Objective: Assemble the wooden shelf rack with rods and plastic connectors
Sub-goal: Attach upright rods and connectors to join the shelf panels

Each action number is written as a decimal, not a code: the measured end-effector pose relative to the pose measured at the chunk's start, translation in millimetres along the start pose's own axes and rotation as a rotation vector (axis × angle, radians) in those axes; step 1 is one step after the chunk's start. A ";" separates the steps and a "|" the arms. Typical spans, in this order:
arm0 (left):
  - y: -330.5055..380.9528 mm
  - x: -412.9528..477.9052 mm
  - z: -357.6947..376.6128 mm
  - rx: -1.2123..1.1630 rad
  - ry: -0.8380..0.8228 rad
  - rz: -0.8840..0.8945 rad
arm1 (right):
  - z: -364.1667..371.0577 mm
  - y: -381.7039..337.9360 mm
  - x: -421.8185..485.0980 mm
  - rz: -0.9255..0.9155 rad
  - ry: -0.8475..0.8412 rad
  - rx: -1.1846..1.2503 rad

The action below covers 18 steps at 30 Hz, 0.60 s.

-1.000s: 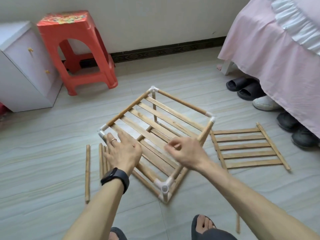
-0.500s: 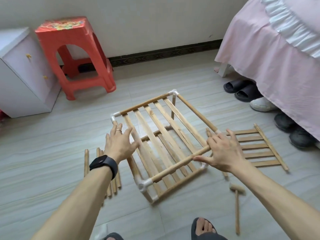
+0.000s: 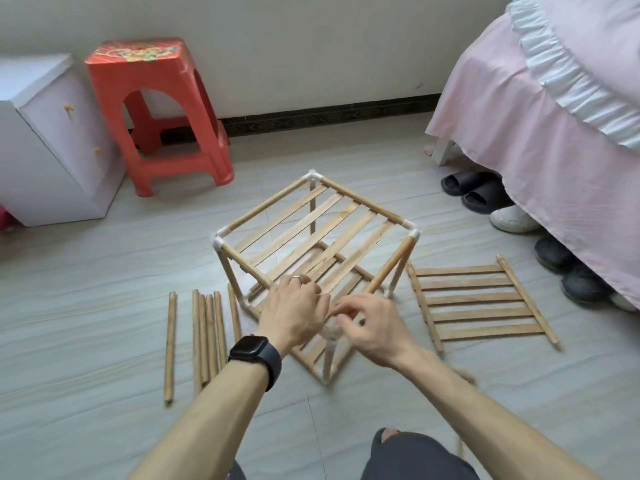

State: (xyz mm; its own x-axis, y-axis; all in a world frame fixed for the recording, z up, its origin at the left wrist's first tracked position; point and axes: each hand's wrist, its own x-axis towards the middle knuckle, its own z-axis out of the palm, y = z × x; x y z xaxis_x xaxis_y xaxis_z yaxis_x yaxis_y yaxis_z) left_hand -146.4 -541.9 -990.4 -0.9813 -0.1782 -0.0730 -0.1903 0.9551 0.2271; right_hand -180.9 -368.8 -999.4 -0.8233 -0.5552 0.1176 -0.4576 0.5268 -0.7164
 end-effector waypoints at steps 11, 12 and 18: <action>35.0 -11.9 13.7 0.215 -0.169 -0.063 | -26.2 35.4 7.4 -0.086 -0.234 -0.773; 29.0 -11.4 10.1 0.231 -0.193 -0.049 | -24.0 31.0 7.5 -0.140 -0.220 -0.763; -14.4 -19.7 -0.1 0.346 -0.199 -0.076 | -15.6 26.7 18.8 -0.130 -0.215 -0.610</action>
State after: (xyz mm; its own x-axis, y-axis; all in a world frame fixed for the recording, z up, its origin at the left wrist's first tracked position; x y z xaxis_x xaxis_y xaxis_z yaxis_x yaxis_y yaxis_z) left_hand -124.4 -552.3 -992.1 -0.9334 -0.2344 -0.2715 -0.2075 0.9703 -0.1242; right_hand -213.8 -355.1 -1005.6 -0.6917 -0.7221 -0.0083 -0.7093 0.6815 -0.1801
